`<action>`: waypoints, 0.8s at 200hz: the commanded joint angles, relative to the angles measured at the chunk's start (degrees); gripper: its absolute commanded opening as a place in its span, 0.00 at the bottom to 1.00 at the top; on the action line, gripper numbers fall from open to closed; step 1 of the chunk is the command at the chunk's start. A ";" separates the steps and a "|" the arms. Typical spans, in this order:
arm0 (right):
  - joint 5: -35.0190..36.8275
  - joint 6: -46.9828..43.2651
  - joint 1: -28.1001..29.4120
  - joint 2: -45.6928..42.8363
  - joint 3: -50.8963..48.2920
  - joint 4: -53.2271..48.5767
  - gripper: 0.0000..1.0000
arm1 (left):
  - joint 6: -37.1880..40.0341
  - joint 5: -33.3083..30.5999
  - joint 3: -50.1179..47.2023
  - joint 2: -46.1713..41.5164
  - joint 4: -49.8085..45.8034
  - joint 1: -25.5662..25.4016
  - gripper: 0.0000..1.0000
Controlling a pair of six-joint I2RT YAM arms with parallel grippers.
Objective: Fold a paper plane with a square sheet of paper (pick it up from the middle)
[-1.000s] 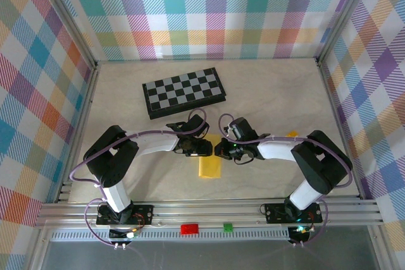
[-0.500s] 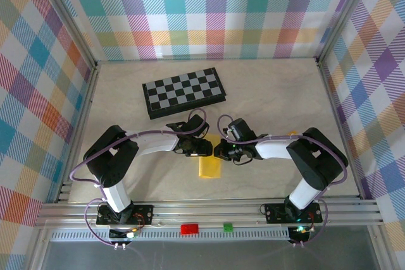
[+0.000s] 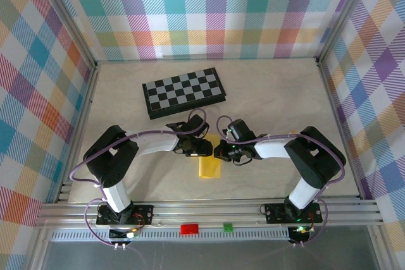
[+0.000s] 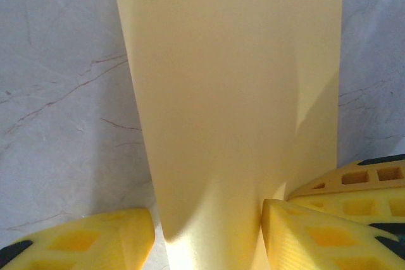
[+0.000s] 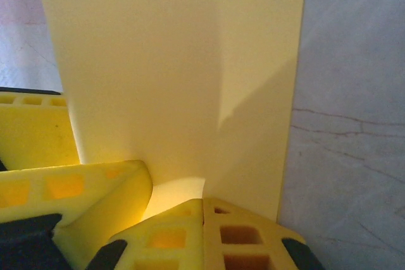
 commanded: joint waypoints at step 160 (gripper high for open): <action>0.01 -21.07 -6.93 3.64 5.99 -21.52 0.00 | -10.52 21.24 -10.24 -11.34 27.33 4.22 0.18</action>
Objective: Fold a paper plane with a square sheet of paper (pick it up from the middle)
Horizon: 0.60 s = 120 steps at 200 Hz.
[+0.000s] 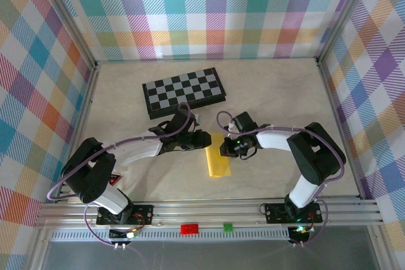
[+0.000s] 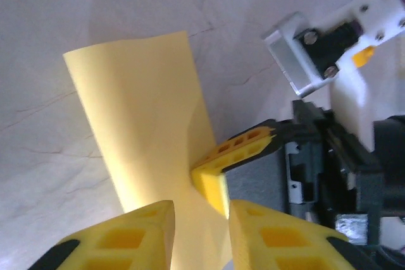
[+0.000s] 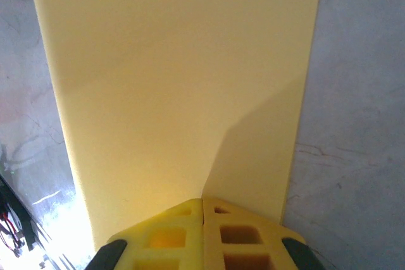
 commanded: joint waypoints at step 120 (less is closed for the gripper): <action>3.44 0.20 -0.47 1.80 -3.15 -2.68 0.00 | -4.58 12.34 -1.98 11.99 10.44 1.13 0.00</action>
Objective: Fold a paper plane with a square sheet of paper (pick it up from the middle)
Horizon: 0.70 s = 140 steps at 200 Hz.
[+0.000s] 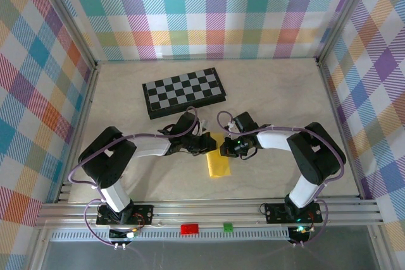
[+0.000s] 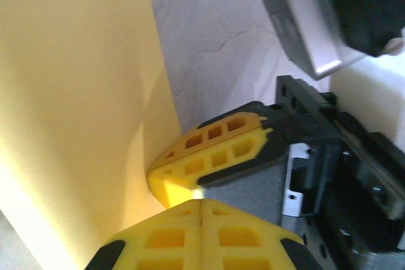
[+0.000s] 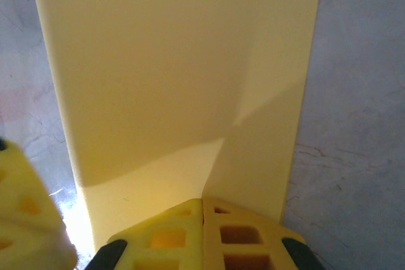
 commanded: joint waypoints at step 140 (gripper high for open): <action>4.85 1.33 -0.25 0.54 -4.99 -2.25 0.00 | 7.32 -1.83 2.51 -0.19 -9.63 2.56 0.00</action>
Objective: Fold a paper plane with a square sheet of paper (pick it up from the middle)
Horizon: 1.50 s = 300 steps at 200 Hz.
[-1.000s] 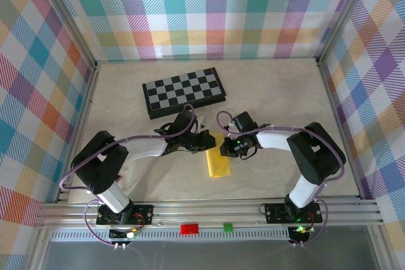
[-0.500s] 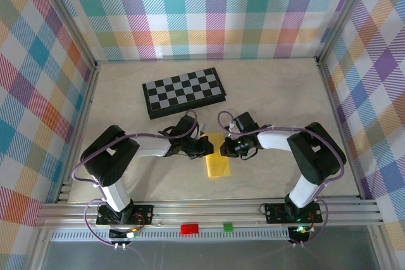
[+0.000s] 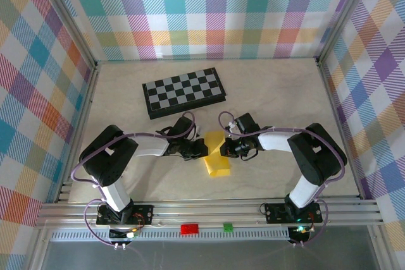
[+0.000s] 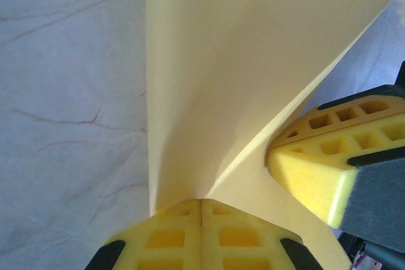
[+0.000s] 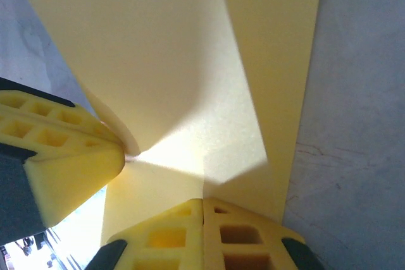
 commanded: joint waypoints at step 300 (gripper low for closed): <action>6.21 1.04 -0.28 1.67 -4.74 -4.21 0.00 | 5.39 6.59 8.60 13.72 3.65 7.25 0.00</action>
